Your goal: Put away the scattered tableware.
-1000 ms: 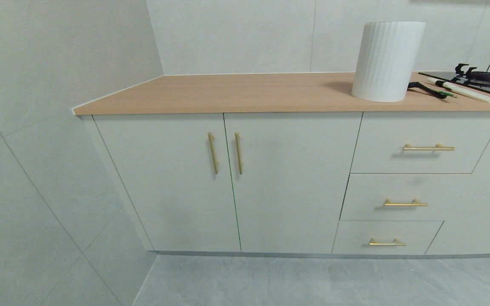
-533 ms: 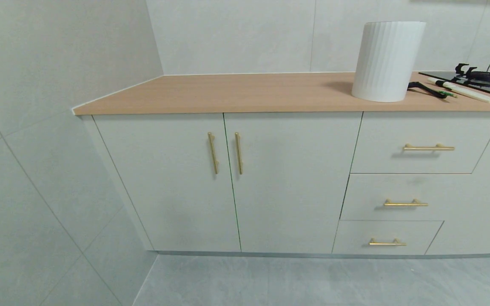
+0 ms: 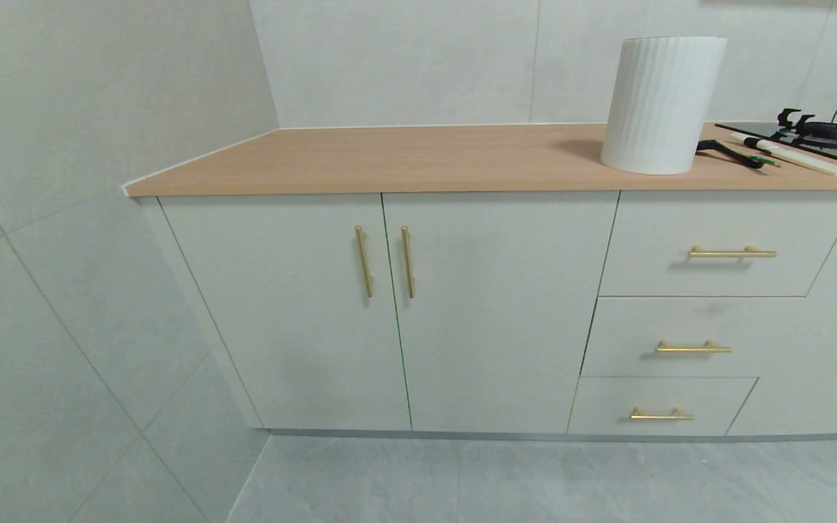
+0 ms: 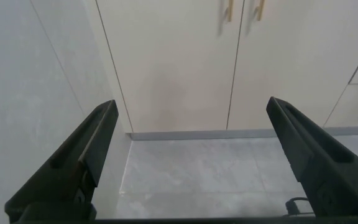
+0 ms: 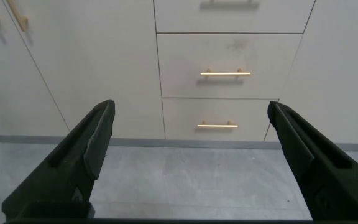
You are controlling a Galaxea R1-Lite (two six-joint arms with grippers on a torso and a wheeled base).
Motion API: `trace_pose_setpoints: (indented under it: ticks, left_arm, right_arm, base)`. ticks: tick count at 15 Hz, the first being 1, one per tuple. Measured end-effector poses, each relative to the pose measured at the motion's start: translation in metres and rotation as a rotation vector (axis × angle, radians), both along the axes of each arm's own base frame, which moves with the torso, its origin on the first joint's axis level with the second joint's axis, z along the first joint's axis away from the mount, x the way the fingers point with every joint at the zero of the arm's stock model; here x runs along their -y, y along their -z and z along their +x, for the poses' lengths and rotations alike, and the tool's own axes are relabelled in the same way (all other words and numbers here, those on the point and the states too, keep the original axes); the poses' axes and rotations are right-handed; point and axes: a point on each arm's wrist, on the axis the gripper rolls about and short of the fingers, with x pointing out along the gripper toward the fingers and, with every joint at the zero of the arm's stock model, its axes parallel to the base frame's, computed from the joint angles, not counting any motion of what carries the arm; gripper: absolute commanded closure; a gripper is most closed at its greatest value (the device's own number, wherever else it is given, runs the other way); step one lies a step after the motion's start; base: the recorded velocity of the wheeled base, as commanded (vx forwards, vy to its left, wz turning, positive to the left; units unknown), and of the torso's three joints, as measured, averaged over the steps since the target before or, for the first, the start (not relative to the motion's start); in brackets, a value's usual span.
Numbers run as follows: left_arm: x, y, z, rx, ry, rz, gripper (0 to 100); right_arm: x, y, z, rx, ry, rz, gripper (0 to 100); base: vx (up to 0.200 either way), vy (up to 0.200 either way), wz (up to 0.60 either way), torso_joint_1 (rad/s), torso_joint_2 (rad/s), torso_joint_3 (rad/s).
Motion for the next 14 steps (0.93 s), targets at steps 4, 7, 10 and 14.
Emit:
trace_pose_setpoints:
  ticks: [4,7,10,14]
  left_arm:
    - [-0.0001,-0.0001,0.0,-0.001,-0.002,-0.018,0]
    - [-0.0001,-0.0004,-0.0001,0.001,-0.002,-0.014,0]
    - [-0.0001,-0.0005,-0.0001,0.002,-0.002,-0.011,0]
    - [0.0,-0.0007,-0.0001,0.004,-0.002,-0.012,0]
  right_arm:
    - [0.0,0.0,0.0,0.0,0.0,-0.002,0]
    - [0.0,0.0001,0.0,-0.001,0.0,-0.001,0]
    - [0.0,0.0001,0.0001,-0.002,0.0,-0.001,0]
    - [0.0,0.0001,0.0001,-0.002,-0.001,-0.001,0]
  base:
    - [0.0,0.0,0.0,0.0,0.0,0.0]
    - [0.0,0.0,0.0,0.0,0.0,0.0]
    - [0.0,-0.133,0.0,0.003,0.0,0.002]
    - [0.0,-0.2,0.0,0.001,0.0,0.0]
